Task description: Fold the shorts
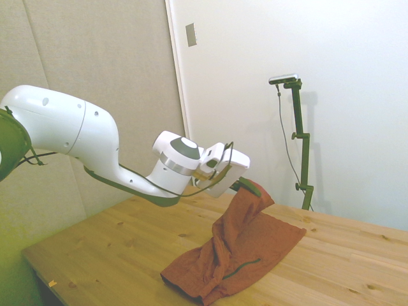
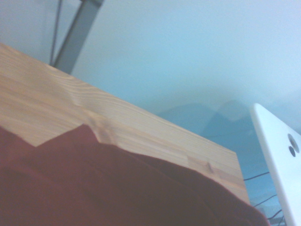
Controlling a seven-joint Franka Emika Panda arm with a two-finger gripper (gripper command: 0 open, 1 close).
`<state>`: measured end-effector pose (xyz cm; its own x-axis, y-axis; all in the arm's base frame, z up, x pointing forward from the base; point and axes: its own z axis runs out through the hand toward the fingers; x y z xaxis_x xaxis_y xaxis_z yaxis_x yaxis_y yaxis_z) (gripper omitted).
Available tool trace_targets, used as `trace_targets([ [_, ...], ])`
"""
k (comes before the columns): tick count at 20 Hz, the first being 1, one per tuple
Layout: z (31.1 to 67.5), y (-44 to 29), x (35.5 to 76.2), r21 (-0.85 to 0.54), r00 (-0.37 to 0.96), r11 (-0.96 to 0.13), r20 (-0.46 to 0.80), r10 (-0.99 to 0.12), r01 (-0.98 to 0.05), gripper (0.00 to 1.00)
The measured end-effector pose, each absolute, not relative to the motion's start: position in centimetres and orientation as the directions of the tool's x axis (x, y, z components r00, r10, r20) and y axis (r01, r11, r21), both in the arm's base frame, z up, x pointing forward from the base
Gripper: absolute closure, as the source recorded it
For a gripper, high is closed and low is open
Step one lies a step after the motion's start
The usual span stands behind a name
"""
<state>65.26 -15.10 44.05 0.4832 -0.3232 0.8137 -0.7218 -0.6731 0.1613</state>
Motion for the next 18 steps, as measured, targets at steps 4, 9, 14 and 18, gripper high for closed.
trace_targets([
  [4, 42.5, -16.7, 67.6, 0.169, 0.479, -0.657, 0.815, -0.327, -0.735, 0.00],
  [9, 42.0, -16.6, 68.8, 0.171, 0.479, -0.661, 0.819, -0.317, -0.731, 0.00],
  [14, 44.9, -16.1, 69.5, 0.123, 0.446, -0.665, 0.828, -0.340, -0.736, 0.00],
  [18, 47.6, -12.5, 66.3, 0.030, 0.487, -0.662, 0.702, -0.520, -0.749, 0.00],
])
